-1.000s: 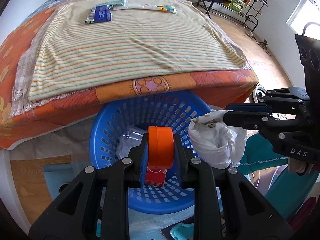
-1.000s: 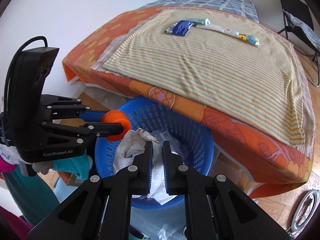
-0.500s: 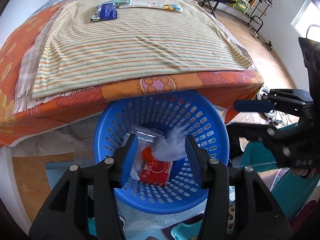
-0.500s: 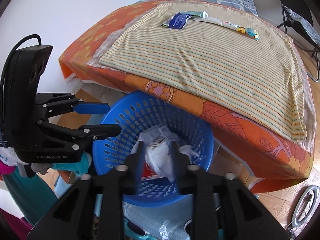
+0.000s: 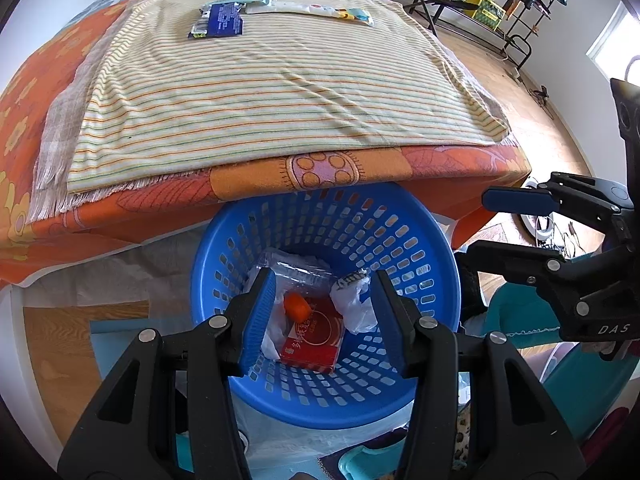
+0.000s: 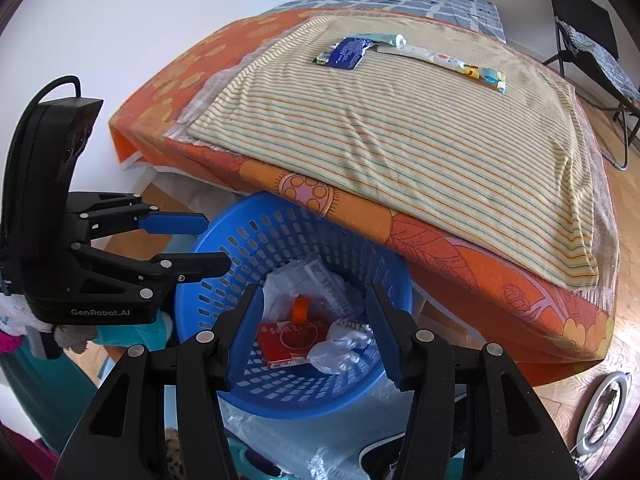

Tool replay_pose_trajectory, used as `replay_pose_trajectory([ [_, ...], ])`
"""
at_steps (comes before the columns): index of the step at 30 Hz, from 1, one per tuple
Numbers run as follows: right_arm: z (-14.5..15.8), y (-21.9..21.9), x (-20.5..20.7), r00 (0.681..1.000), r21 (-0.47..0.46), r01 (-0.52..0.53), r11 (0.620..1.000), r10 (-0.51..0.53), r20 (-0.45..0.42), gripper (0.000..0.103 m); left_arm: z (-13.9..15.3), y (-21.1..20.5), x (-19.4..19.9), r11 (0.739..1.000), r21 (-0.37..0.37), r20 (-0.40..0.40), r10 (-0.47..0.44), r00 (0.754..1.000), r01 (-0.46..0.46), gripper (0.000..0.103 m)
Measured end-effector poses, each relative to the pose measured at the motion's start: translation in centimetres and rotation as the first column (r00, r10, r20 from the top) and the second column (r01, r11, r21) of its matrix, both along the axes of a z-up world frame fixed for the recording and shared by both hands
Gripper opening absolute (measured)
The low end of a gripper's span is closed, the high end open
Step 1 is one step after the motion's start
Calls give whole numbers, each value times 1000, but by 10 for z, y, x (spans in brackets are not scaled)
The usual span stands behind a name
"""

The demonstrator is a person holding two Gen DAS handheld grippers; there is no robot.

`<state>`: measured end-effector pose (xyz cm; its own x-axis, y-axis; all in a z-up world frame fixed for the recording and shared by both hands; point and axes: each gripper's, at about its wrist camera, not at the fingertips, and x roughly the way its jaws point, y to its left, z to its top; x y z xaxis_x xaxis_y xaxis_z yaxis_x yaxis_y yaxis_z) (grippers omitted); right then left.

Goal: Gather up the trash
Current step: 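Open both tools to drop the cap and bag into the blue basket, then move both tools back over the bed toward the wrapper and white tube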

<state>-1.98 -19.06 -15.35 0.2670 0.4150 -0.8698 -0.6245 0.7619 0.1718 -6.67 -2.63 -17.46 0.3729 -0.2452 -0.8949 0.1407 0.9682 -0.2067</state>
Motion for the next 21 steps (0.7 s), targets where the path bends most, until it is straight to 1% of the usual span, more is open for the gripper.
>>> replay_pose_trajectory([
  [2,1,0,0,1000,-5,5,1000,-5,9,53,0,1,1,1000,1,-2,4,1000,-4,53],
  [4,3,-1,2,1000,-9,11,1000,-11,16,54,1,2,2,1000,-1,1,13,1000,-13,63],
  [6,5,-1,4,1000,-6,19,1000,-18,21,56,3,3,5,1000,-2,3,20,1000,-20,63],
  [9,12,-4,9,998,0,40,999,-40,45,62,7,7,11,999,-4,8,34,999,-34,63],
  [12,21,-8,16,996,18,58,998,-59,61,63,14,13,20,998,-18,13,56,998,-55,63],
  [15,29,-11,26,994,32,78,996,-80,76,66,24,18,32,997,-17,30,72,997,-71,63],
  [18,38,-13,37,992,41,88,995,-92,89,67,34,23,48,995,-28,47,92,995,-91,63],
  [21,48,-15,48,988,59,99,993,-106,115,67,44,26,65,995,-19,71,100,992,-99,63],
])
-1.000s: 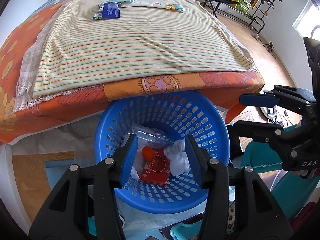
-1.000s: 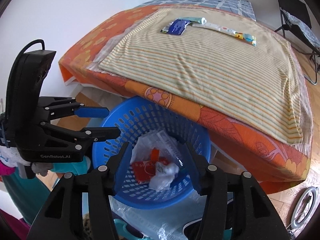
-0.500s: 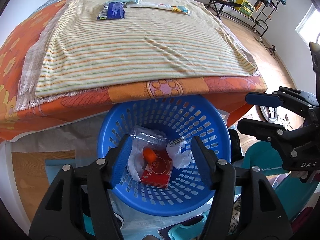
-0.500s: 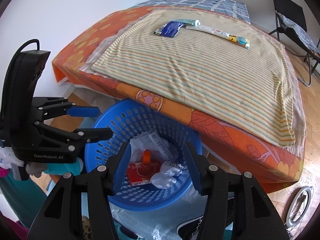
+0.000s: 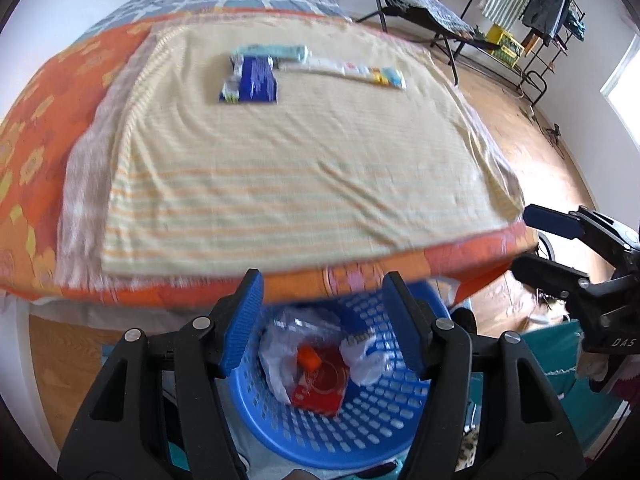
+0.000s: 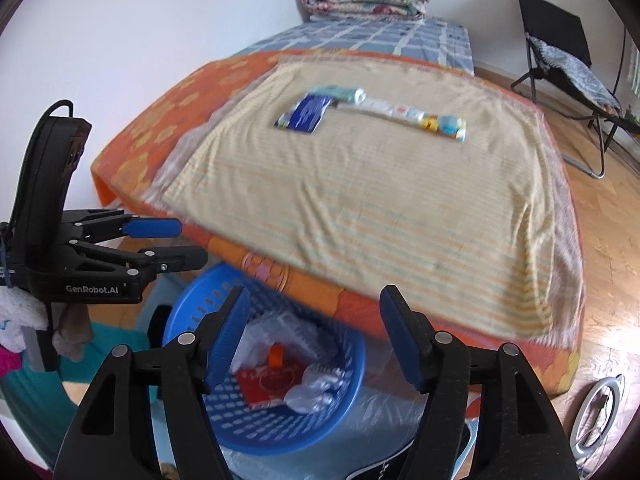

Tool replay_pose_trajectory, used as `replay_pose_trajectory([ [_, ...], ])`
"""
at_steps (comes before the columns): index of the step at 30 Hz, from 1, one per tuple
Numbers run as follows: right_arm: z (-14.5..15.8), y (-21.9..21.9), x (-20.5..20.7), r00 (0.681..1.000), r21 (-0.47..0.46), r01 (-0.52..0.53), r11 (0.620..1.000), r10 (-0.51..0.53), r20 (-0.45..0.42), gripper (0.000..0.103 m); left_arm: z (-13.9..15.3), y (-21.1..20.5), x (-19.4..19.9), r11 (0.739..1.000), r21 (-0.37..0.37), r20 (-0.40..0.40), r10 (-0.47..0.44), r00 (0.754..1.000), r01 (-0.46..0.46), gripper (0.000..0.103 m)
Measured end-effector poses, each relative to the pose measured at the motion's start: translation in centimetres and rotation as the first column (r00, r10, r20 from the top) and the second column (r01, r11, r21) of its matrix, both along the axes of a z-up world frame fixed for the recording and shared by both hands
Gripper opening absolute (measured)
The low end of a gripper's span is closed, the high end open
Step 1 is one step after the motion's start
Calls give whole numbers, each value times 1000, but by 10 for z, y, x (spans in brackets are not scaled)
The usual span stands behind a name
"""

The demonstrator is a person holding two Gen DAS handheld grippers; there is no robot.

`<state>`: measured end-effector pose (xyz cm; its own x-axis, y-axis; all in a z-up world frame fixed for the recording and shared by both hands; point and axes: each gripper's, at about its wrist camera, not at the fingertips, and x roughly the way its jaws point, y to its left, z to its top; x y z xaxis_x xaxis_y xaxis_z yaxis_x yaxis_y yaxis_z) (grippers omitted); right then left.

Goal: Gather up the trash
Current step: 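Move both tools back over the bed toward the wrapper and white tube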

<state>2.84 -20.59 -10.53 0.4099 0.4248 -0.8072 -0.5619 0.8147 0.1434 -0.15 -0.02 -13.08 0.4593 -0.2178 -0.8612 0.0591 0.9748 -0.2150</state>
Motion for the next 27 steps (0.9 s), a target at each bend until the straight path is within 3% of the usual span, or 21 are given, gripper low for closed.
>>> replay_pose_trajectory([
  [5,15,-9,25,999,37,32,999,-33,23,69,13,4,30,1000,21,31,12,999,-13,66],
  [12,32,-11,58,994,8,30,1000,-31,108,70,21,12,71,998,35,60,48,997,-50,68],
  [16,37,-11,80,994,11,12,1000,-13,112,70,22,17,96,997,38,63,70,996,-72,68],
  [27,32,5,151,991,-7,-52,999,52,125,70,-2,30,169,991,36,15,126,992,-126,68],
])
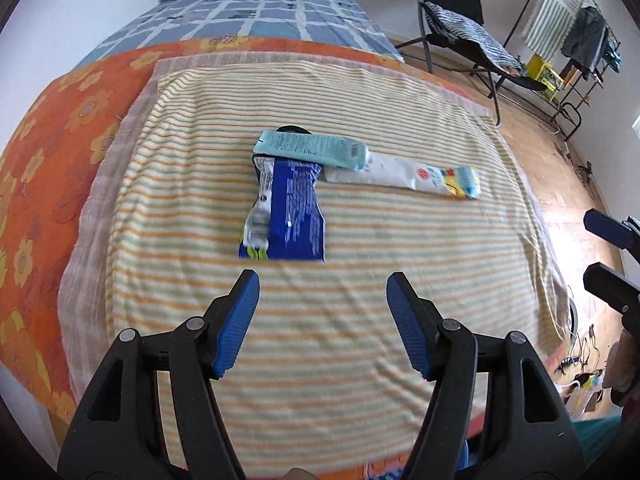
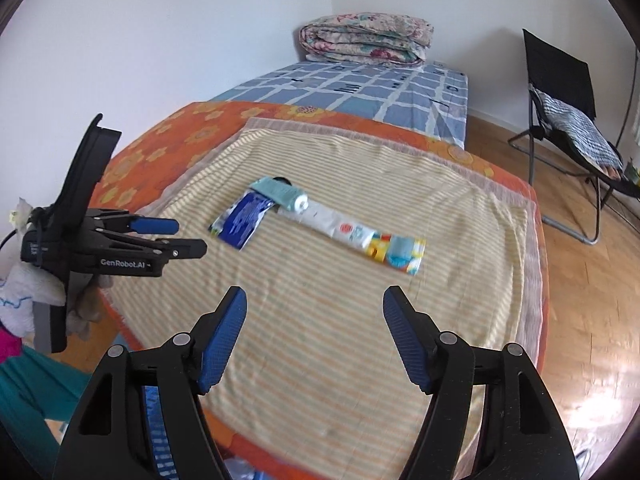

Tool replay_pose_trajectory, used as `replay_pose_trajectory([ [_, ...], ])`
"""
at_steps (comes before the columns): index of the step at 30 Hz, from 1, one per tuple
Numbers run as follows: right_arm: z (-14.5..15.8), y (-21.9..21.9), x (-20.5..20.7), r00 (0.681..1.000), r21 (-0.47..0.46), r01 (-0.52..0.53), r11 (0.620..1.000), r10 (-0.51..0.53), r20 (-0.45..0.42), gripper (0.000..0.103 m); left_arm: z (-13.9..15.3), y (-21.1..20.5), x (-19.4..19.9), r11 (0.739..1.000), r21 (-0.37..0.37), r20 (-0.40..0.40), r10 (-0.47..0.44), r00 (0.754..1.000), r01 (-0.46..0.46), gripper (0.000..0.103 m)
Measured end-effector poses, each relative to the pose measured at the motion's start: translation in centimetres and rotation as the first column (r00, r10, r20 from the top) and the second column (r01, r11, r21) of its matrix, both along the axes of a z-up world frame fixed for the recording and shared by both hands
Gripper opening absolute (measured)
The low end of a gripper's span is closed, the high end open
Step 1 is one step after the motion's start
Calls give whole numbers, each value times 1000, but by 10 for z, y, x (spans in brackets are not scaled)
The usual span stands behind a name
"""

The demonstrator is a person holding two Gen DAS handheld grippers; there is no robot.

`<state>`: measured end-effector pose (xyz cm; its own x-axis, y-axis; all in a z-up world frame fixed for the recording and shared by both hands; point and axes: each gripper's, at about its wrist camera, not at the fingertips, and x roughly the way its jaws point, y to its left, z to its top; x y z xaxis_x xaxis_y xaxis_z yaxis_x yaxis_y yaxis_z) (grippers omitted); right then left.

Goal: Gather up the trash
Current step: 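Move both tools back over the bed toward the wrapper and white tube, then grasp the blue snack wrapper with the left tool while the right tool grasps the white tube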

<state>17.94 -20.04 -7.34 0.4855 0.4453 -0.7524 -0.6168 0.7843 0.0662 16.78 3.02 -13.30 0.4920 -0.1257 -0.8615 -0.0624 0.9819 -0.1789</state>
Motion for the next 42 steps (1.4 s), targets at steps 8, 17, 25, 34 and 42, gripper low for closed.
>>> replay_pose_trajectory([
  [8,-25,17,57,998,17,17,1000,-16,-62,70,-19,6,36,1000,5,-20,17,1000,-17,68],
  [17,-60,36,117,989,34,61,998,-56,-139,70,-35,9,64,999,40,-17,19,1000,-18,68],
  [25,-90,44,160,969,61,127,990,-110,-220,70,-48,12,79,999,40,-29,-1,1000,2,68],
  [34,-108,56,154,951,46,40,998,-24,-308,70,-48,29,73,1000,-10,-32,6,999,-7,51],
  [42,-110,76,125,967,-87,-102,991,78,-240,70,-45,39,59,1000,-2,-41,7,999,-7,49],
])
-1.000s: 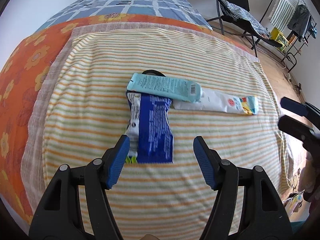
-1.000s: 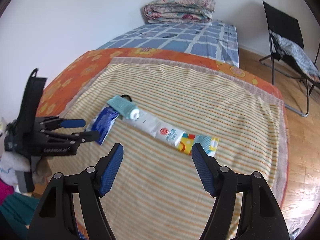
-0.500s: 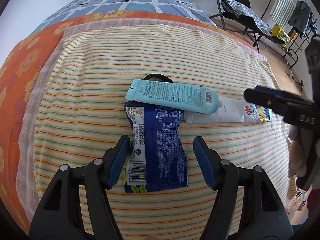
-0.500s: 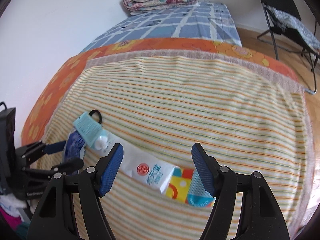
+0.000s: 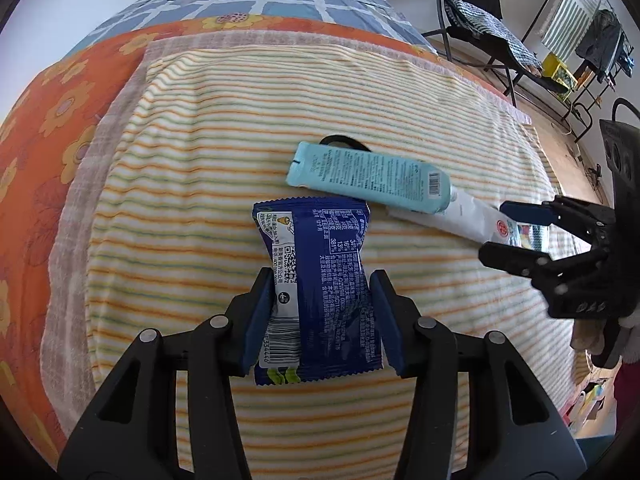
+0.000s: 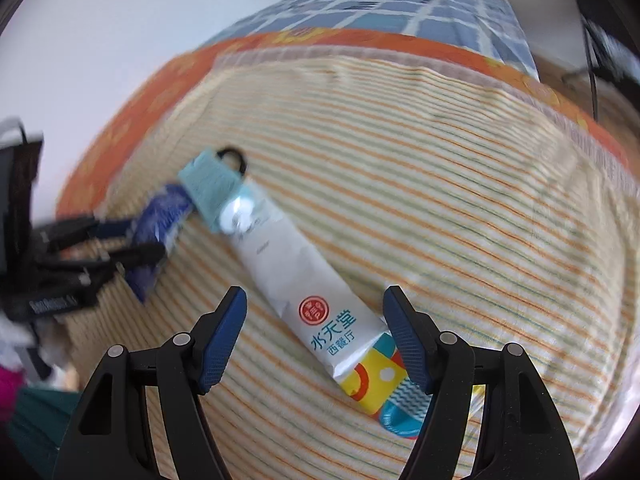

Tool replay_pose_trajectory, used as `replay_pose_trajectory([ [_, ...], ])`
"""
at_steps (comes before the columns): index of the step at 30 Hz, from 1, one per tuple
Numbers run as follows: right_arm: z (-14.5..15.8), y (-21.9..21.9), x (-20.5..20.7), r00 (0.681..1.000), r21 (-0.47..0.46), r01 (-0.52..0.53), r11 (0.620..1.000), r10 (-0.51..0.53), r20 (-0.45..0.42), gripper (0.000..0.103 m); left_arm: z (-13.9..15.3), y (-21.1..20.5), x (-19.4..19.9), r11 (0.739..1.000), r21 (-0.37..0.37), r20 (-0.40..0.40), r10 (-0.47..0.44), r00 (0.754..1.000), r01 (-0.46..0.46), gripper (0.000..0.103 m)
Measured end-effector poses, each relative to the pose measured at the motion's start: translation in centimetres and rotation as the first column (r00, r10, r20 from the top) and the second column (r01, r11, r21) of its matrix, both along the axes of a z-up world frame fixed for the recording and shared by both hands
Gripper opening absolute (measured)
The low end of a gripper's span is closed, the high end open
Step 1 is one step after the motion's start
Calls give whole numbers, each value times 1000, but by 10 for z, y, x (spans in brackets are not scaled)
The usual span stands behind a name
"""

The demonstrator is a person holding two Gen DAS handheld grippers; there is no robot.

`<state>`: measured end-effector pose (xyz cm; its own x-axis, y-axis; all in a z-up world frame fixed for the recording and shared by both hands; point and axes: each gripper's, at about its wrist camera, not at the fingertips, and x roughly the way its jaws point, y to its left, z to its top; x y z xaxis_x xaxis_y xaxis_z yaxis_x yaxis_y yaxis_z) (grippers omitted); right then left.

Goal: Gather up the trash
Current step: 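Grasp the blue snack wrapper with the left tool while the right tool grasps the white tube, then carry the blue wrapper and white tube with both tools over the blue basket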

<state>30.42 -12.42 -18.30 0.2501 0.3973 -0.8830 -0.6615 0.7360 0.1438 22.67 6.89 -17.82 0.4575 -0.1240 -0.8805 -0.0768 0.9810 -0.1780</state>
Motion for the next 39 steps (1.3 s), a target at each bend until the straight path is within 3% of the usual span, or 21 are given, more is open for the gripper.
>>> replay_pose_trajectory([
  [4,-8,10,-10,996,-82,-2,997,10,89,70,1,6,-9,1000,-3,-4,12,1000,-12,49],
  [6,-7,12,-14,993,-96,-1,995,12,114,63,3,7,-14,1000,0,-4,12,1000,-12,49],
  [10,-1,6,-20,995,-100,-8,995,19,102,23,9,9,-25,1000,-2,1,14,1000,-14,48],
  [13,3,-1,-28,997,-81,0,997,6,76,18,17,8,-34,1000,0,13,12,1000,-12,48],
  [19,20,-13,-52,996,-72,8,997,-2,91,15,40,3,-55,1000,-4,46,4,999,-4,48],
  [27,68,-31,-88,990,10,37,999,-38,137,15,74,-11,-93,1000,-17,104,-14,994,16,48],
  [39,119,-53,-177,980,107,17,994,-37,194,15,106,-44,-178,995,19,181,-99,978,97,48],
])
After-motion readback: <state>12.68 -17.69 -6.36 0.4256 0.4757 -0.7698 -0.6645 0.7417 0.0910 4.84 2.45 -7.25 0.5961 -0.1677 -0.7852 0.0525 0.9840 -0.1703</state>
